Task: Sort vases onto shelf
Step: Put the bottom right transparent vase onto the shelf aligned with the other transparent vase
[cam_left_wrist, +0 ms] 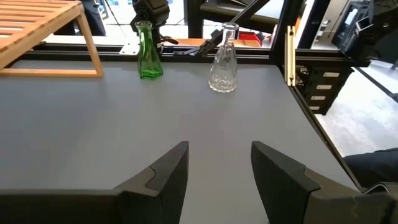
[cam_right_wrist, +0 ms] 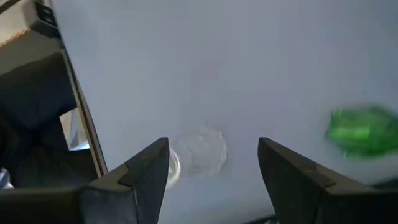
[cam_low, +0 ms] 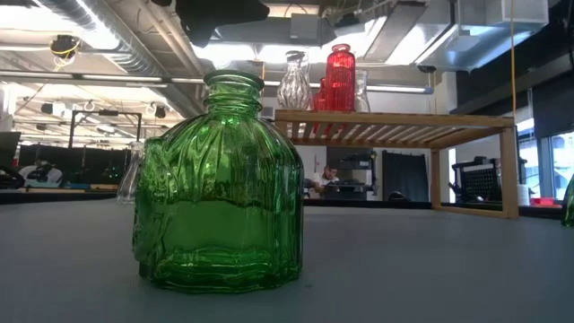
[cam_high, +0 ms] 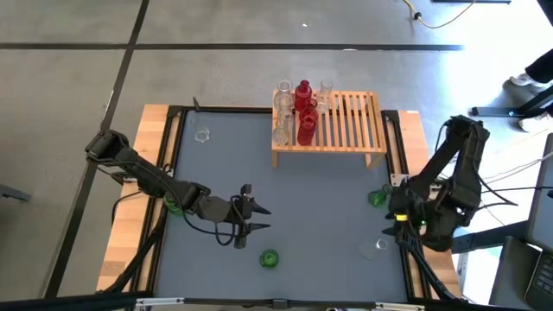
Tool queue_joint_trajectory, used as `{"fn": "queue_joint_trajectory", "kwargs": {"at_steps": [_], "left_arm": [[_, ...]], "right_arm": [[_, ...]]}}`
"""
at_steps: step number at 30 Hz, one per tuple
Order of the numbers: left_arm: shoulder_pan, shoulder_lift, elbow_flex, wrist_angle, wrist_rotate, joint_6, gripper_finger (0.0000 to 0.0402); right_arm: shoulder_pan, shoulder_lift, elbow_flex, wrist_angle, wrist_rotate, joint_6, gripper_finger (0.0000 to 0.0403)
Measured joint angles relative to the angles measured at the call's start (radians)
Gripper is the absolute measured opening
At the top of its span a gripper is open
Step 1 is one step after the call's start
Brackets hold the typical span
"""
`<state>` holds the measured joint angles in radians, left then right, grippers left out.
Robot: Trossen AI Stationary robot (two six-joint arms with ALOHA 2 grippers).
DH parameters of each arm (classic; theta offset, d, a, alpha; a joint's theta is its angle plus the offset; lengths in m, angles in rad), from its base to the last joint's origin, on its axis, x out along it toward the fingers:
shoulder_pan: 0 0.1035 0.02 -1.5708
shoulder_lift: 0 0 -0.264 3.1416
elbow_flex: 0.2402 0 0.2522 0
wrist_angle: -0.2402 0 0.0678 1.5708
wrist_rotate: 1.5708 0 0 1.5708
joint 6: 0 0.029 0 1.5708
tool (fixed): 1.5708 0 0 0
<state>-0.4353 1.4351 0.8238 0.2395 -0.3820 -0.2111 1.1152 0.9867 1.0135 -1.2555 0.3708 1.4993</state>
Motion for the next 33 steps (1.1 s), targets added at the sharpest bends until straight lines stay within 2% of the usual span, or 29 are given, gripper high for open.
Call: {"fn": "queue_joint_trajectory", "kwargs": {"at_steps": [5, 11, 17, 21, 25, 33], "left_arm": [[0.0, 0.0, 0.0, 0.0, 0.0, 0.0, 0.0167], [0.0, 0.0, 0.0, 0.0, 0.0, 0.0, 0.0167], [0.001, 0.0, 0.0, -0.001, 0.001, 0.001, 0.0167], [0.001, 0.0, 0.0, -0.001, -0.006, 0.0, 0.0167], [0.001, 0.0, 0.0, -0.001, -0.048, -0.044, 0.0167], [0.001, 0.0, 0.0, 0.0, -0.05, -0.051, 0.0167]], "right_arm": [[0.113, 0.0, -0.056, 0.003, -0.006, 0.199, 0.0232], [0.226, 0.013, -0.108, 0.073, -0.005, 0.306, 0.0232], [0.262, 0.079, -0.135, 0.156, -0.012, 0.299, 0.0232], [0.26, 0.147, -0.15, 0.211, 0.01, 0.22, 0.0232], [0.26, 0.207, -0.166, 0.252, 0.065, 0.156, 0.0232], [0.26, 0.275, -0.2, 0.321, 0.192, 0.106, 0.0232]]}}
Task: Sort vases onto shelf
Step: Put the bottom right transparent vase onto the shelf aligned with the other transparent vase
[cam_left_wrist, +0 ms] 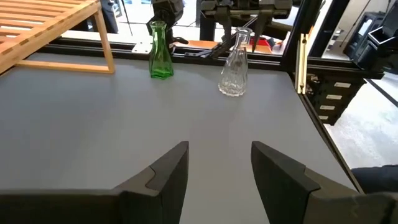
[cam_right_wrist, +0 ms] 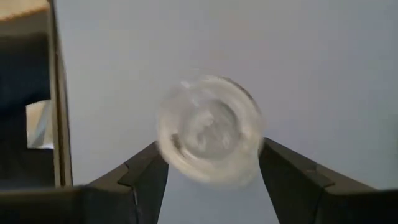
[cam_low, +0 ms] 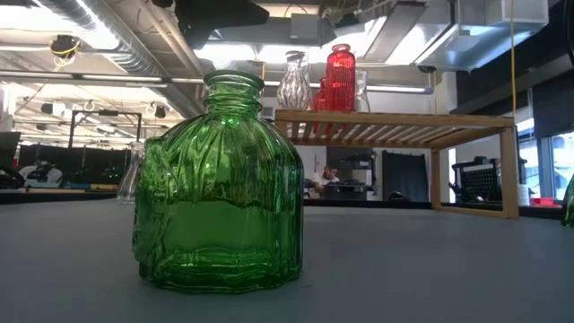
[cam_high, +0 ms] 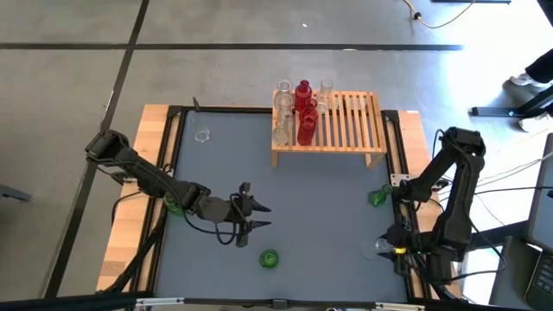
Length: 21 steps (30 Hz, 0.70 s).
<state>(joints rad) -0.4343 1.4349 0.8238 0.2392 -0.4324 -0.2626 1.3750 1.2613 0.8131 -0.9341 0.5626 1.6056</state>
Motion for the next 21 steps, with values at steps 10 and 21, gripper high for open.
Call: {"fn": "queue_joint_trajectory", "kwargs": {"at_steps": [10, 21], "left_arm": [[0.0, 0.0, 0.0, 0.0, -0.021, 0.0, 0.0167], [0.0, -0.001, 0.0, 0.0, -0.048, -0.001, 0.0167]], "right_arm": [[0.0, 0.058, 0.0, 0.027, 0.089, -0.058, 0.021], [-0.002, 0.082, 0.002, 0.028, 0.211, -0.154, 0.0067]]}}
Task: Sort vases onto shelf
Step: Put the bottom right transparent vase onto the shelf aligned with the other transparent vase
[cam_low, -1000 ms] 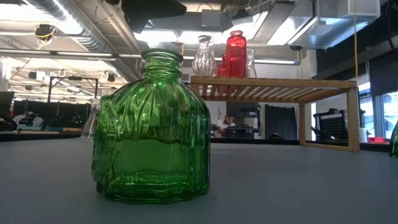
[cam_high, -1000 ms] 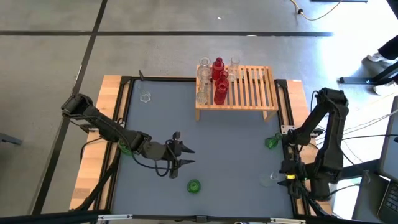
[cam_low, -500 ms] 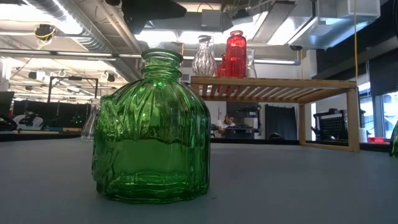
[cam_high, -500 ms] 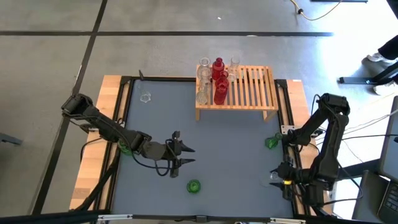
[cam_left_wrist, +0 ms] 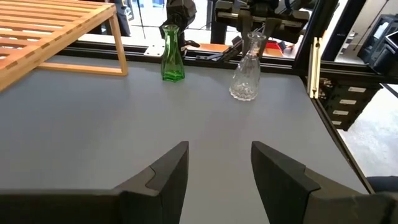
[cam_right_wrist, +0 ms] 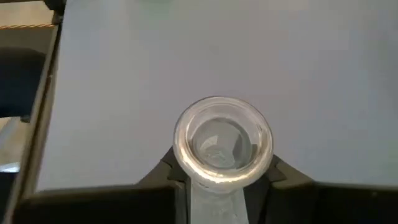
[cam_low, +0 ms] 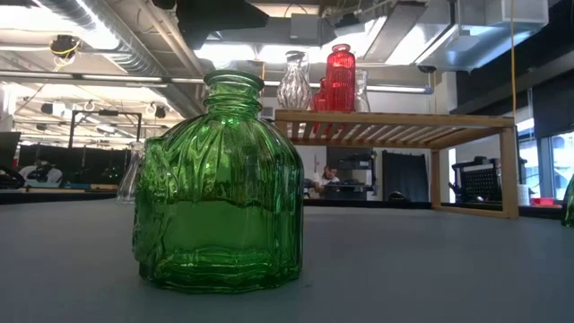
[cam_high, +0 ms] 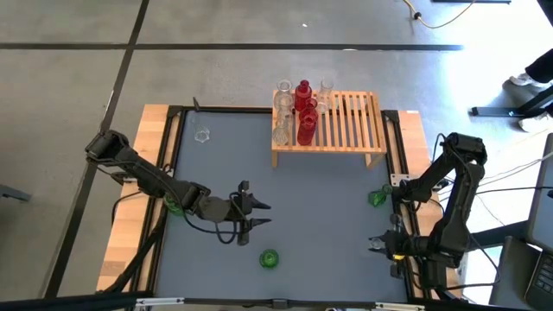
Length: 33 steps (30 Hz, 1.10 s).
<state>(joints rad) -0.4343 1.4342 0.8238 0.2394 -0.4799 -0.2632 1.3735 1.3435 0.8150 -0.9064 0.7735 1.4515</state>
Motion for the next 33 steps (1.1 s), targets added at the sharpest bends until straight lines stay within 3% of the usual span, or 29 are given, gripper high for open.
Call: {"fn": "queue_joint_trajectory", "kwargs": {"at_steps": [11, 22, 28, 33], "left_arm": [[0.0, 0.0, 0.0, -0.001, -0.001, 0.0, 0.0167], [0.058, -0.01, 0.0, -0.005, 0.055, -0.075, 0.0167], [0.14, -0.064, 0.0, -0.072, 0.152, -0.068, 0.0167], [0.18, -0.136, 0.0, -0.169, 0.155, -0.066, 0.0167]], "right_arm": [[-0.134, -0.078, 0.076, -0.189, 0.19, -0.123, 0.0065], [-0.546, -0.342, 0.172, -0.193, 0.203, -0.629, 0.0065], [-0.817, -0.492, 0.228, 0.011, 0.062, -1.046, 0.0064], [-1.118, -0.518, 0.286, 0.158, -0.153, -1.362, 0.0064]]}}
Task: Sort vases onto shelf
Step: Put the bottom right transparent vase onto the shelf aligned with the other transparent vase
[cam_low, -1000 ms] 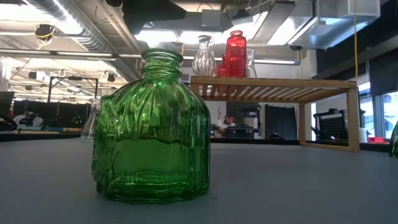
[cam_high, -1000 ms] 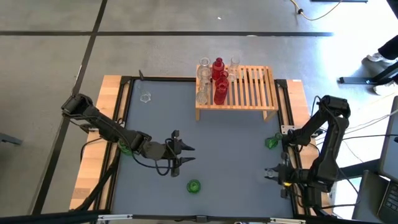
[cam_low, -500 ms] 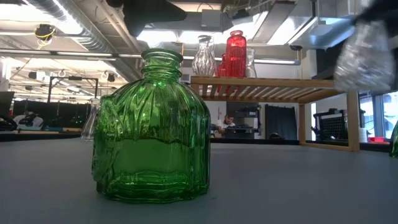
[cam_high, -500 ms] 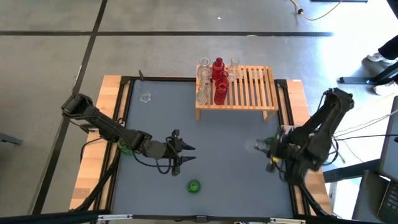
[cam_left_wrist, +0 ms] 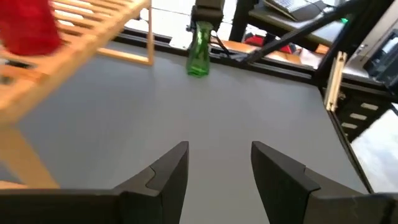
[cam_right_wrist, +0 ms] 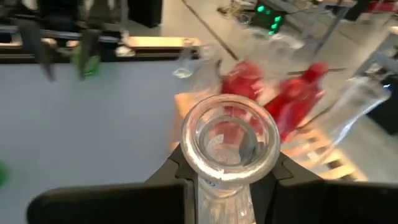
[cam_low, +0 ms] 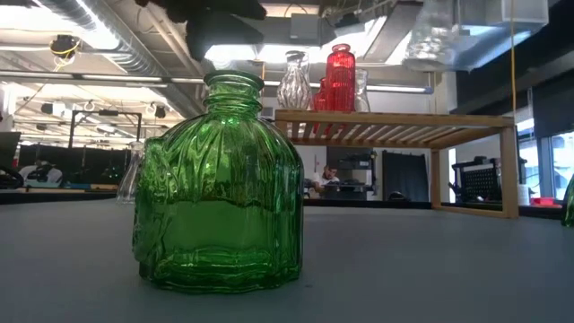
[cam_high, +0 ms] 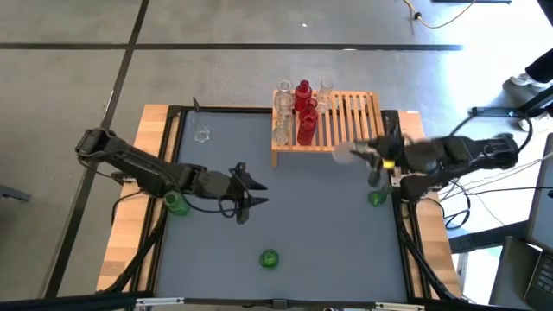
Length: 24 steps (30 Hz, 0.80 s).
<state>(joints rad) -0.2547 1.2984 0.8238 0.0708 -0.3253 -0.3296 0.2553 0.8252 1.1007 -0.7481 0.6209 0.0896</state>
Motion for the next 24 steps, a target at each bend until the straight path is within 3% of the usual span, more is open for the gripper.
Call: {"fn": "queue_joint_trajectory", "kwargs": {"at_steps": [6, 12, 18, 24], "left_arm": [[0.024, -0.084, 0.0, -0.095, -0.061, 0.025, 0.0167], [0.044, -0.106, 0.001, -0.129, -0.077, 0.026, 0.0167], [0.043, -0.105, 0.0, -0.145, -0.075, 0.026, 0.0167], [0.043, -0.105, 0.0, -0.153, -0.075, 0.049, 0.0167]], "right_arm": [[-0.395, 0.064, 0.032, 0.103, -0.302, -0.219, 0.0064], [-0.713, 0.185, 0.033, 0.172, -0.59, -0.29, 0.0064], [-0.836, 0.302, 0.033, 0.25, -0.67, -0.322, 0.0064], [-0.854, 0.357, 0.033, 0.288, -0.709, -0.331, 0.0064]]}}
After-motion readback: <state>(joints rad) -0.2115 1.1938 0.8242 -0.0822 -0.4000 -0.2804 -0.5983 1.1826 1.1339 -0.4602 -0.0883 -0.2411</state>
